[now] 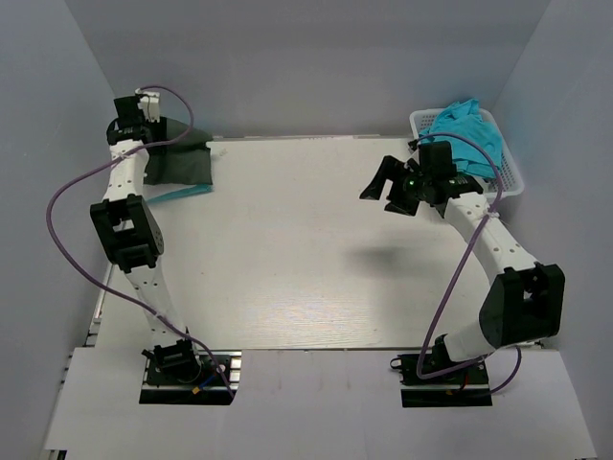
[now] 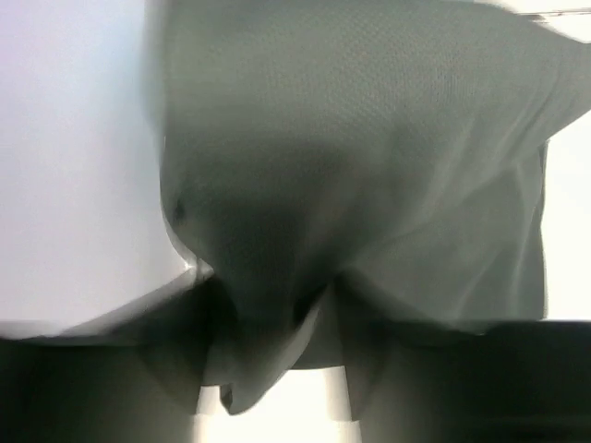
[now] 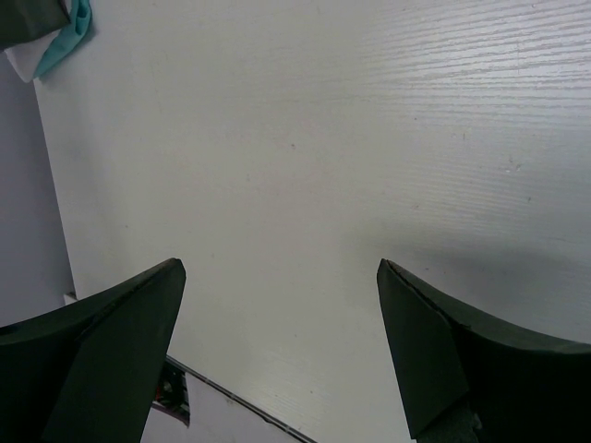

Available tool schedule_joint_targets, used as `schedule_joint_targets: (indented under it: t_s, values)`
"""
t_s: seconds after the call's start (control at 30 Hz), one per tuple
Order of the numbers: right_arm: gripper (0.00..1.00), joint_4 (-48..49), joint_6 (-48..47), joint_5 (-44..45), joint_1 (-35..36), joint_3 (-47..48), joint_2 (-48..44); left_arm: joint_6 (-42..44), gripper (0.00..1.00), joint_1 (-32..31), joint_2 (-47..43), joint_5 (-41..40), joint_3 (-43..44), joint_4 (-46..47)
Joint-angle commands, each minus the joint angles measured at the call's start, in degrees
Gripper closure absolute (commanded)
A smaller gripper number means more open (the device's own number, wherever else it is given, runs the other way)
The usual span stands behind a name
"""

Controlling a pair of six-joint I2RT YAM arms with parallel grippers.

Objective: Fold and stack the t-shirts
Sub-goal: Put the neatly folded tshirt into the corner of the board with the left arm

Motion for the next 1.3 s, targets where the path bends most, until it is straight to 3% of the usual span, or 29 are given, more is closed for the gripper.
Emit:
schedule_joint_targets:
  t_s: [0.0, 0.03, 0.07, 0.37, 0.6, 0.77, 0.87, 0.97, 1.07, 1.17, 1.27]
  values:
    - [0.1, 0.8, 0.6, -0.7, -0.1, 3.5, 1.1, -1.5, 0.29, 0.7, 0.0, 3.1, 2.8, -0.3]
    - [0.1, 0.8, 0.8, -0.8, 0.0, 3.8, 1.9, -2.1, 0.09, 0.7, 0.0, 2.5, 2.8, -0.3]
    - [0.1, 0.8, 0.8, -0.9, -0.1, 4.2, 2.2, -2.1, 0.0, 1.3, 0.6, 1.7, 2.8, -0.3]
    - [0.1, 1.3, 1.5, -1.8, 0.1, 5.0, 4.3, -10.6, 0.0, 4.6, 1.7, -8.0, 6.4, -0.8]
    - [0.1, 1.8, -0.5, -2.9, 0.3, 4.8, 5.2, -11.9, 0.0, 4.1, -1.9, 6.2, 1.2, -1.3]
    - [0.1, 1.8, -3.2, -0.5, 0.5, 3.5, 4.2, -19.9, 0.0, 3.6, -5.5, 15.7, 2.2, -7.0]
    - [0.1, 2.2, -4.1, 2.6, 0.5, 1.2, 2.3, -25.3, 0.0, 1.9, -12.9, 16.2, -3.8, -7.9]
    - [0.1, 4.1, -4.2, 3.8, 0.4, -3.9, -1.2, -30.5, 0.0, -1.6, -22.4, 15.7, -18.9, -2.4]
    - [0.1, 7.7, -3.1, 3.5, 0.1, -10.1, -7.3, -37.9, 0.0, -4.8, -34.4, 16.8, -40.0, 2.5]
    - [0.1, 10.3, -2.5, 2.8, 0.1, -16.3, -13.2, -40.7, 0.0, -8.5, -44.3, 20.8, -51.5, 2.5]
    - [0.1, 11.0, -2.7, 3.4, 0.0, -22.3, -19.1, -41.6, 0.0, -10.9, -56.6, 18.0, -59.3, -0.6]
